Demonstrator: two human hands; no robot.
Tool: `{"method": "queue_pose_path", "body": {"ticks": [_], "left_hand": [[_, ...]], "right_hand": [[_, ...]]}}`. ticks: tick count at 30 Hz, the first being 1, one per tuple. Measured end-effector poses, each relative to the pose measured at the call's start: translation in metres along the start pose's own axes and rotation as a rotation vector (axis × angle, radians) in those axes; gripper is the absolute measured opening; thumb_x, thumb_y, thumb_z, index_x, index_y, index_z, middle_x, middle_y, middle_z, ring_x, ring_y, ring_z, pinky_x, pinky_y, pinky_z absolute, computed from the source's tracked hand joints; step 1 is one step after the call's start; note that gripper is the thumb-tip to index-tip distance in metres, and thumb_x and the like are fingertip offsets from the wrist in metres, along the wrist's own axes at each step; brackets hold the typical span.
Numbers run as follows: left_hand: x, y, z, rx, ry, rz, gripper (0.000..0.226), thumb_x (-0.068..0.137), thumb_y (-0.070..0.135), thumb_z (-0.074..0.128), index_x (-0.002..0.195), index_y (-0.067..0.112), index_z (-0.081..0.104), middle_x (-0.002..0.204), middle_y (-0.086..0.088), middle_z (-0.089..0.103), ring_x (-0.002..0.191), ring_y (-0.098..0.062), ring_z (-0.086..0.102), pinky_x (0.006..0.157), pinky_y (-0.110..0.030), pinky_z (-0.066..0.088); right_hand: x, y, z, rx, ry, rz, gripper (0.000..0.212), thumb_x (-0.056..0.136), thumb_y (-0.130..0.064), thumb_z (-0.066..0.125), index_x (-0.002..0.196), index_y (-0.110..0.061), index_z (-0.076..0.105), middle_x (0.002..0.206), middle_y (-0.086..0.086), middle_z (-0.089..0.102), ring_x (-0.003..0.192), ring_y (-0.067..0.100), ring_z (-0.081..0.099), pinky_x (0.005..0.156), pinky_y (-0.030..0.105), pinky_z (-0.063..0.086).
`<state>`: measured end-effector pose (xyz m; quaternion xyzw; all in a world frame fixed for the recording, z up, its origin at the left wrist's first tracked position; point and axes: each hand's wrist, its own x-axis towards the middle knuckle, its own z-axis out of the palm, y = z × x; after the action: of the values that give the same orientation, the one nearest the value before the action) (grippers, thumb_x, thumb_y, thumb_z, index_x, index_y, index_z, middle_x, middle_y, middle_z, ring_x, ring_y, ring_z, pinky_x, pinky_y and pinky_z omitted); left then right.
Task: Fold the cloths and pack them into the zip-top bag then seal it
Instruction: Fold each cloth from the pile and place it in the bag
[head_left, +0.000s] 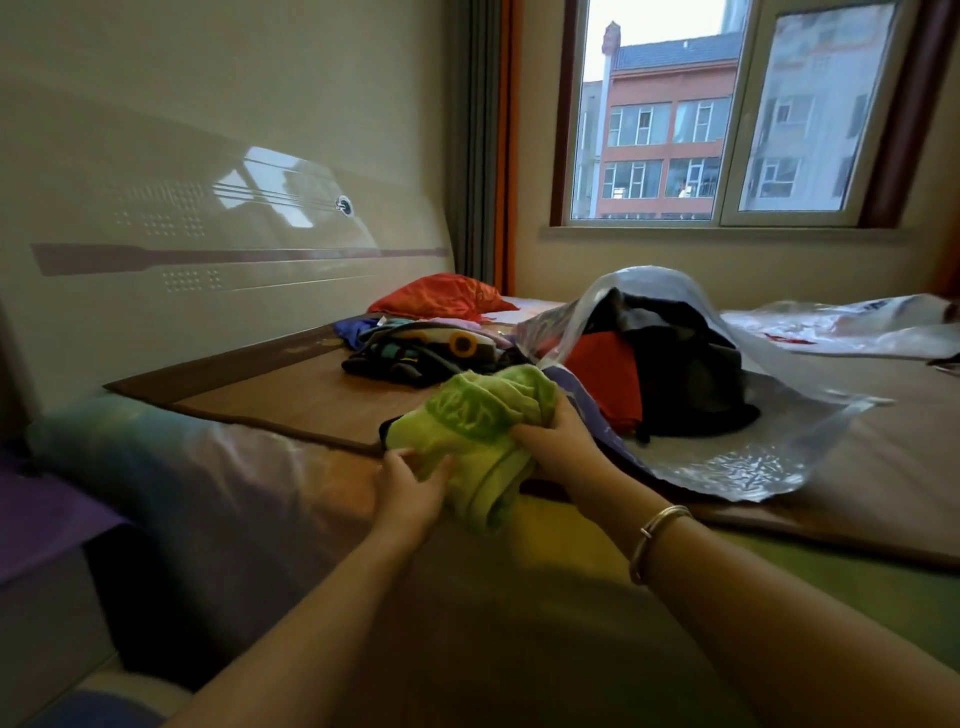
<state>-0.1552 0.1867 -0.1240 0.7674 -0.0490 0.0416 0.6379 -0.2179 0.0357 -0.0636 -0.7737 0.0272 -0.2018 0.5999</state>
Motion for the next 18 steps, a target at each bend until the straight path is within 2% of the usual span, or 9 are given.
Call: {"method": "queue_pose_path", "body": {"ticks": [2,4,6,8,10,12,14,16,18], "left_hand": [[-0.001,0.01,-0.004,-0.173,-0.039,-0.123,0.078,0.075,0.051,0.073,0.131,0.008,0.04,0.13,-0.01,0.047,0.112,-0.032,0.053,0.078,-0.047,0.056],[-0.005,0.022,-0.007,-0.448,-0.086,-0.23,0.093,0.064,0.061,0.075,0.135,0.011,0.04,0.133,-0.012,0.051,0.112,-0.032,0.057,0.075,-0.042,0.056],[-0.018,0.039,-0.011,-0.732,-0.175,-0.353,0.079,0.077,0.052,0.069,0.139,0.013,0.041,0.136,-0.012,0.053,0.117,-0.032,0.055,0.085,-0.044,0.052],[-0.03,0.053,-0.012,-0.906,-0.294,-0.399,0.06,0.085,0.045,0.062,0.135,0.015,0.048,0.134,-0.011,0.056,0.116,-0.029,0.057,0.092,-0.045,0.048],[-0.043,0.066,-0.009,-0.915,-0.36,-0.341,0.049,0.085,0.044,0.061,0.127,0.02,0.056,0.128,-0.01,0.06,0.106,-0.024,0.061,0.086,-0.043,0.05],[-0.055,0.076,-0.006,-0.847,-0.382,-0.288,0.04,0.089,0.039,0.06,0.124,0.018,0.059,0.118,-0.01,0.065,0.101,-0.023,0.063,0.082,-0.041,0.051],[-0.065,0.086,-0.001,-0.744,-0.408,-0.235,0.037,0.09,0.033,0.06,0.123,0.015,0.06,0.112,-0.012,0.068,0.098,-0.022,0.065,0.073,-0.036,0.053],[-0.073,0.091,0.007,-0.671,-0.46,-0.206,0.036,0.089,0.03,0.063,0.122,0.015,0.06,0.111,-0.012,0.068,0.096,-0.023,0.066,0.067,-0.036,0.054],[-0.079,0.095,0.02,-0.615,-0.521,-0.178,0.039,0.085,0.025,0.068,0.122,0.017,0.059,0.11,-0.011,0.07,0.091,-0.025,0.07,0.062,-0.036,0.058]], "right_hand": [[-0.007,-0.012,-0.003,0.215,-0.046,-0.018,0.039,0.091,0.0,0.054,0.112,-0.032,0.048,0.102,-0.004,0.06,0.093,0.011,0.06,0.078,0.029,0.053],[-0.016,-0.023,-0.011,0.372,-0.081,0.026,0.037,0.092,-0.005,0.056,0.118,-0.029,0.047,0.111,0.003,0.061,0.099,0.018,0.061,0.084,0.04,0.055],[-0.023,-0.029,-0.021,0.481,-0.105,0.049,0.038,0.091,-0.007,0.057,0.124,-0.025,0.049,0.116,0.007,0.061,0.105,0.025,0.062,0.085,0.045,0.055],[-0.034,-0.035,-0.032,0.559,-0.141,0.082,0.038,0.09,-0.006,0.056,0.125,-0.02,0.05,0.117,0.01,0.063,0.106,0.028,0.062,0.081,0.043,0.057],[-0.046,-0.038,-0.047,0.597,-0.249,0.16,0.039,0.087,-0.014,0.062,0.125,-0.02,0.053,0.117,0.011,0.065,0.107,0.03,0.064,0.08,0.045,0.057],[-0.058,-0.04,-0.067,0.632,-0.386,0.221,0.058,0.073,-0.035,0.075,0.127,-0.019,0.058,0.121,0.013,0.065,0.109,0.032,0.064,0.08,0.047,0.056],[-0.066,-0.039,-0.092,0.687,-0.452,0.22,0.072,0.063,-0.053,0.078,0.122,-0.015,0.065,0.125,0.017,0.062,0.112,0.034,0.062,0.085,0.05,0.054],[-0.075,-0.039,-0.112,0.707,-0.392,0.225,0.076,0.06,-0.063,0.072,0.114,-0.01,0.068,0.123,0.018,0.062,0.107,0.036,0.063,0.084,0.05,0.055],[-0.079,-0.039,-0.127,0.632,-0.28,0.256,0.069,0.069,-0.061,0.063,0.114,-0.008,0.065,0.117,0.017,0.064,0.099,0.034,0.065,0.077,0.044,0.058]]}}
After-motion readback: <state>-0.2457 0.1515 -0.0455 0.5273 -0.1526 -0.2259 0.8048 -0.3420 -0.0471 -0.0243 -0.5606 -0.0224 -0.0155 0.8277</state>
